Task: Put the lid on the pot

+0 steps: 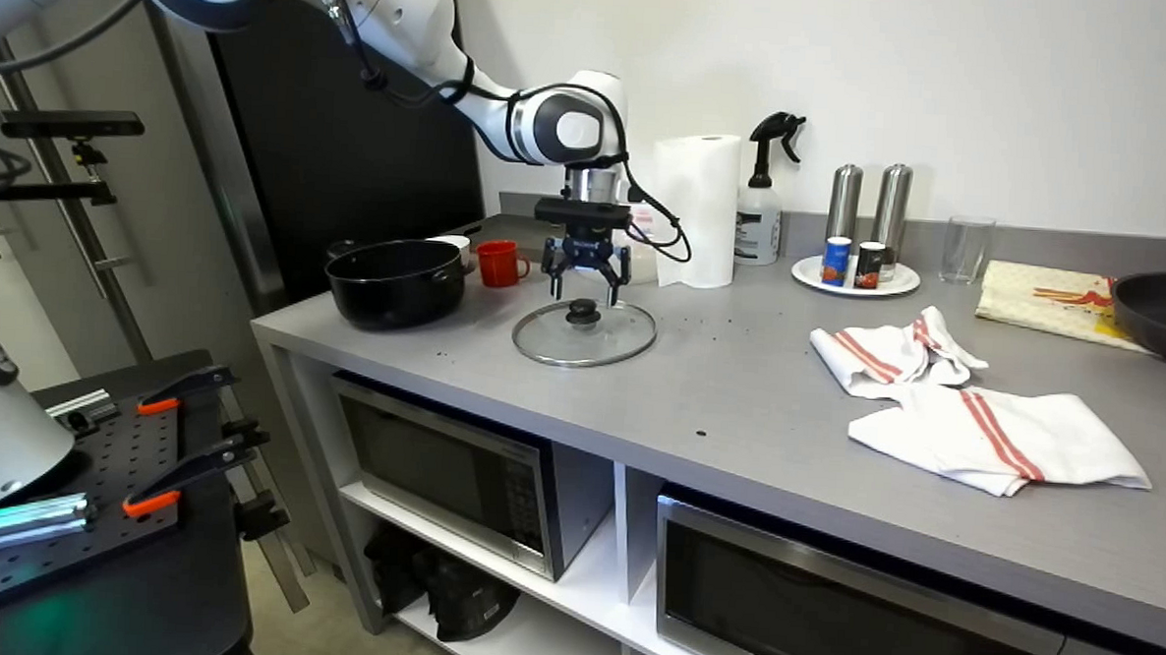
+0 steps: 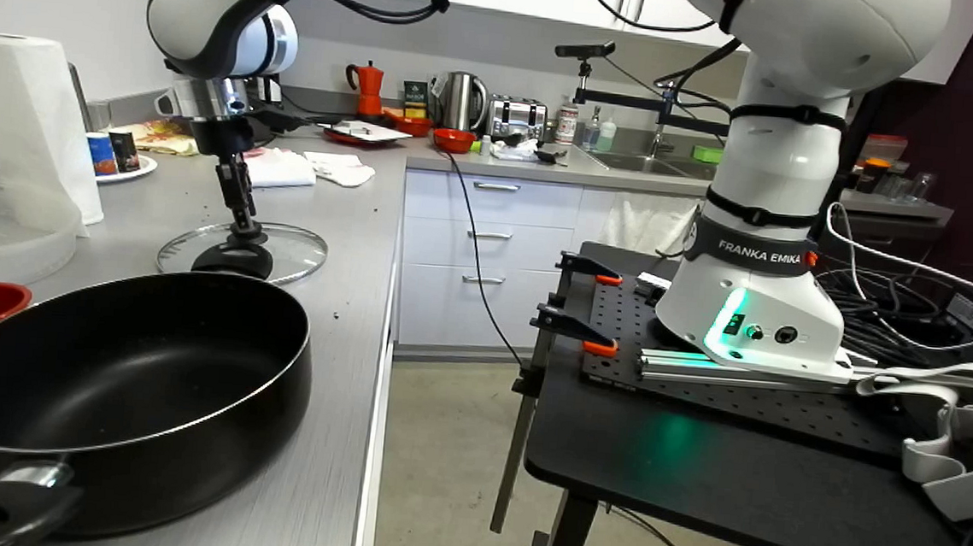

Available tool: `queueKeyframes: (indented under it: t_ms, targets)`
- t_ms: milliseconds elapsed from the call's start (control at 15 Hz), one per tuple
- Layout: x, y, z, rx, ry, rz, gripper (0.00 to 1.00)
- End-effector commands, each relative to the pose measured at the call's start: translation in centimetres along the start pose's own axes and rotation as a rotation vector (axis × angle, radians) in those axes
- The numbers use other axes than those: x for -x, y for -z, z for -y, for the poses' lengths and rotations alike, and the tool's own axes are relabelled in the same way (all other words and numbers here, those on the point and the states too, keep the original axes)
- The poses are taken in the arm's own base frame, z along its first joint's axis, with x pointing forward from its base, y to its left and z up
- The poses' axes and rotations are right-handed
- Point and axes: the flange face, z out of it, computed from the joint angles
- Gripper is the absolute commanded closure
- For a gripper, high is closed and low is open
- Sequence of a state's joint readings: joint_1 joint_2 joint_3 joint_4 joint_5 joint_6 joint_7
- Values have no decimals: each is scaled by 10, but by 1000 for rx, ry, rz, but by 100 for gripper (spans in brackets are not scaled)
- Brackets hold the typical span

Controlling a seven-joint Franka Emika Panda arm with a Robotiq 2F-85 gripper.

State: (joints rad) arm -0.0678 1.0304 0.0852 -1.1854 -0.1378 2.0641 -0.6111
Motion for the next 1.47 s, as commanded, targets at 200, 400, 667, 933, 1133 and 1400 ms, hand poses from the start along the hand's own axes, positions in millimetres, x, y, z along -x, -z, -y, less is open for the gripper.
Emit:
queueKeyframes:
  t_ms: [200, 400, 667, 933, 1133, 1400]
  targets:
    - [-9, -8, -8, -24, 34, -8, 26]
    - [-10, -7, -10, -28, 38, -12, 47]
    - [-12, 1, -10, -25, 40, -19, 72]
    - [-11, 10, -11, -18, 45, -27, 75]
    - [-8, 28, -9, 4, 49, -32, 75]
    - [-3, 79, -3, 60, 59, -56, 75]
